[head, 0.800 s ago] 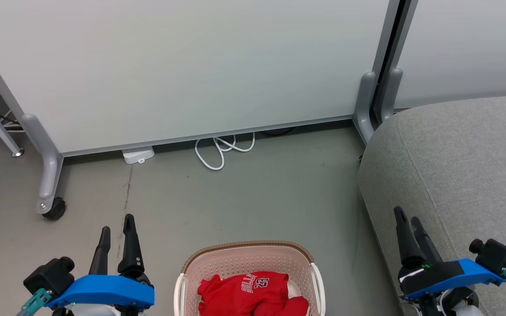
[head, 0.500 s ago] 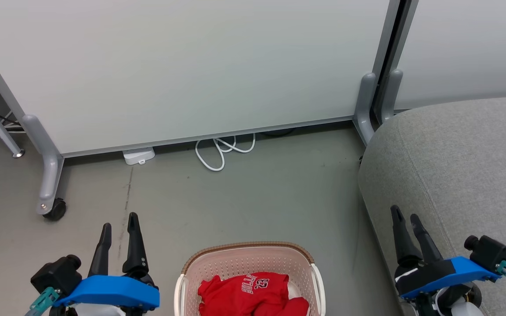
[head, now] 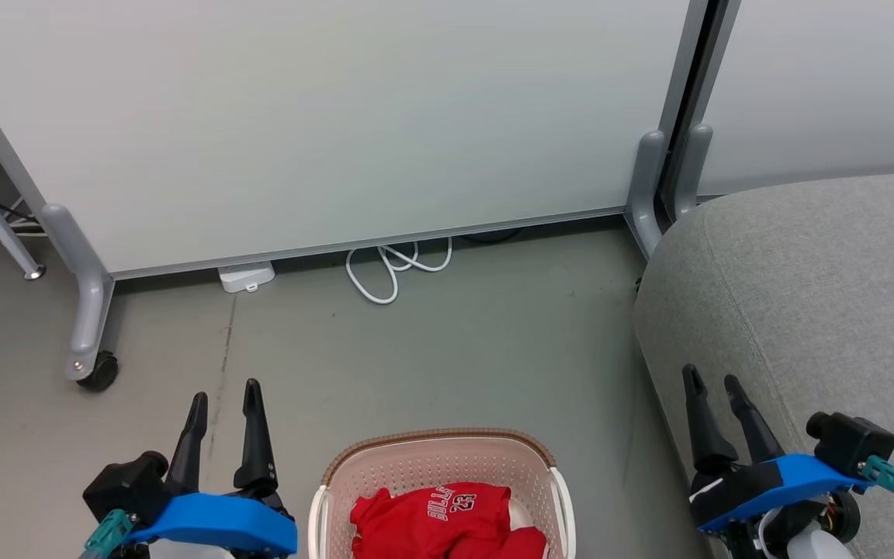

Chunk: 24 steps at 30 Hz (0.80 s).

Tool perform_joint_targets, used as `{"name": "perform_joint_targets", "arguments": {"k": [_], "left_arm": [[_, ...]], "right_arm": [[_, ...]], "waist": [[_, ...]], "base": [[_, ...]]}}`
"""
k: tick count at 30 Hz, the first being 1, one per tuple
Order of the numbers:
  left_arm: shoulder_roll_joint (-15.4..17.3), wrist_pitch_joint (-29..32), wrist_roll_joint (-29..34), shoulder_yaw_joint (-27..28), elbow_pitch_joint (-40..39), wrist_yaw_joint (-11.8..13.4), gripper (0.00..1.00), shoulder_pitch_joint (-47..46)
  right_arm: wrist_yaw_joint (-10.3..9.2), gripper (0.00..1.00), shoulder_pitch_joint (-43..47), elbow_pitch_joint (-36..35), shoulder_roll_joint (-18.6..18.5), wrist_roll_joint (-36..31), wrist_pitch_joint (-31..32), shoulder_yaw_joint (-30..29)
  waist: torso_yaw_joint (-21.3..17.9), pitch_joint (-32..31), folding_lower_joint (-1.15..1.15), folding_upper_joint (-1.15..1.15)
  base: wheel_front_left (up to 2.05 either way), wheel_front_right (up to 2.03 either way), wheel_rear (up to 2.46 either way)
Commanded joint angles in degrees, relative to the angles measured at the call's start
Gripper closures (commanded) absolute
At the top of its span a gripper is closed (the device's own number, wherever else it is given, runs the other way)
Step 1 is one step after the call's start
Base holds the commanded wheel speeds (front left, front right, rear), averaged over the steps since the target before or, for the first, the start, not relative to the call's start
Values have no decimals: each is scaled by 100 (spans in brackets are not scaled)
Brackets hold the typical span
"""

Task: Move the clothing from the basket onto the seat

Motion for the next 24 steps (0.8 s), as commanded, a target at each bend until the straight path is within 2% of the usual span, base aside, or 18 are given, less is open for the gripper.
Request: {"name": "perform_joint_targets", "arguments": {"k": [1, 24], "left_arm": [[22, -59, 124, -38, -16, -13, 0, 6], [17, -339, 883, -222, 337, 39, 0, -40]], "right_arm": [[10, 0, -121, -12, -44, -111, -45, 14], [13, 0, -202, 232, -49, -1320, -279, -73]], "waist": [[1, -2, 0, 0], [3, -53, 0, 0]], "base": [[0, 0, 0], [0, 0, 0]]}}
